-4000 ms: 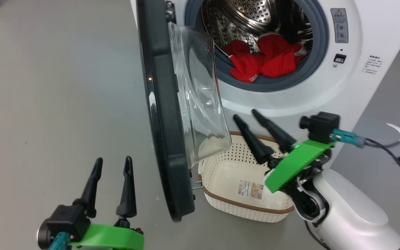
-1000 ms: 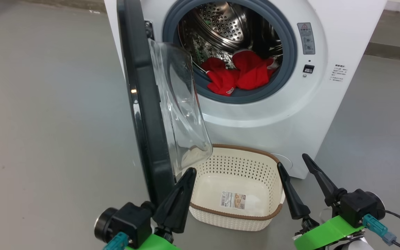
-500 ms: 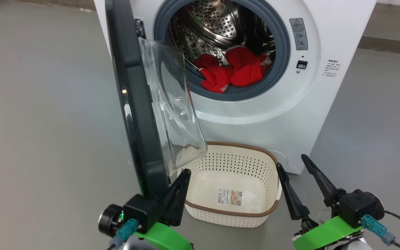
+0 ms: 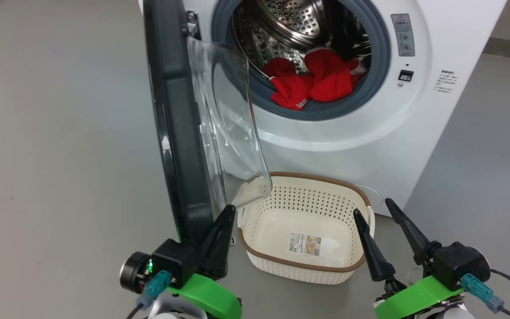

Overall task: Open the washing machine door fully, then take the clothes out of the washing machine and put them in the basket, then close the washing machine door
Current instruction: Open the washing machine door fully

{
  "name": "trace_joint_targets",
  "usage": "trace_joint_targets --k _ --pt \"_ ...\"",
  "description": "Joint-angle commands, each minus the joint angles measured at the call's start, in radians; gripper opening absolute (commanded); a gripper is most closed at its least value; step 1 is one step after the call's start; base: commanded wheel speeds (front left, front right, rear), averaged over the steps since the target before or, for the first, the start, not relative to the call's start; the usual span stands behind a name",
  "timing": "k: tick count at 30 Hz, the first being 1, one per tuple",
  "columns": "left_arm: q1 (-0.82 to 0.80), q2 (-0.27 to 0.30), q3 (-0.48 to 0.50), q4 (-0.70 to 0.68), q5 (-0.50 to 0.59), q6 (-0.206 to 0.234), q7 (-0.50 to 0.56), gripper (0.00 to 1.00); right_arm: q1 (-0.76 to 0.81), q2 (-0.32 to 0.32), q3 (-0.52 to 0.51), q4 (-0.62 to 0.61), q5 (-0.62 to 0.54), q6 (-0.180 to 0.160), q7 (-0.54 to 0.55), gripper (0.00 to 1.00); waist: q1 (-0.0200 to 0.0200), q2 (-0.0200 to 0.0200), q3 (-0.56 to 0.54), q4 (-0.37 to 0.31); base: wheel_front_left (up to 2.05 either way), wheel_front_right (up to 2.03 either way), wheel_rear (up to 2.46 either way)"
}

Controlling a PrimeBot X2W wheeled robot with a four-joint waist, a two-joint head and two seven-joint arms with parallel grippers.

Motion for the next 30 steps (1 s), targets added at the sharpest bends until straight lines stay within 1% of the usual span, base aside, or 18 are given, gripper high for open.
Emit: trace_joint_targets --k 1,11,17,21,30 --pt "-0.041 0.024 0.053 -0.020 0.002 0.020 -0.010 0.00 -0.018 0.001 0.024 -0.023 0.011 0.006 -0.006 1.00 0.0000 0.0000 0.006 0.014 0.00 0.00 0.00" --pt "-0.027 0.047 0.071 -0.054 -0.007 0.044 0.002 0.00 -0.014 0.001 0.027 -0.019 0.013 0.006 -0.006 1.00 0.0000 0.0000 0.008 0.089 0.00 0.00 0.00" --pt "-0.020 0.062 0.076 -0.055 -0.013 0.047 0.006 0.00 -0.012 0.001 0.031 -0.021 0.013 0.006 -0.006 1.00 0.0000 0.0000 0.005 0.125 0.00 0.00 0.00" --pt "-0.018 0.080 0.096 -0.047 -0.023 0.050 -0.002 0.00 -0.016 0.001 0.042 -0.017 0.014 0.006 -0.006 1.00 0.0000 0.0000 0.008 0.130 0.00 0.00 0.00" --pt "-0.039 0.130 0.153 -0.026 -0.030 0.077 -0.016 0.00 -0.021 0.001 0.047 -0.011 0.002 0.006 -0.006 1.00 0.0000 0.0000 0.016 0.130 0.00 0.00 0.00"
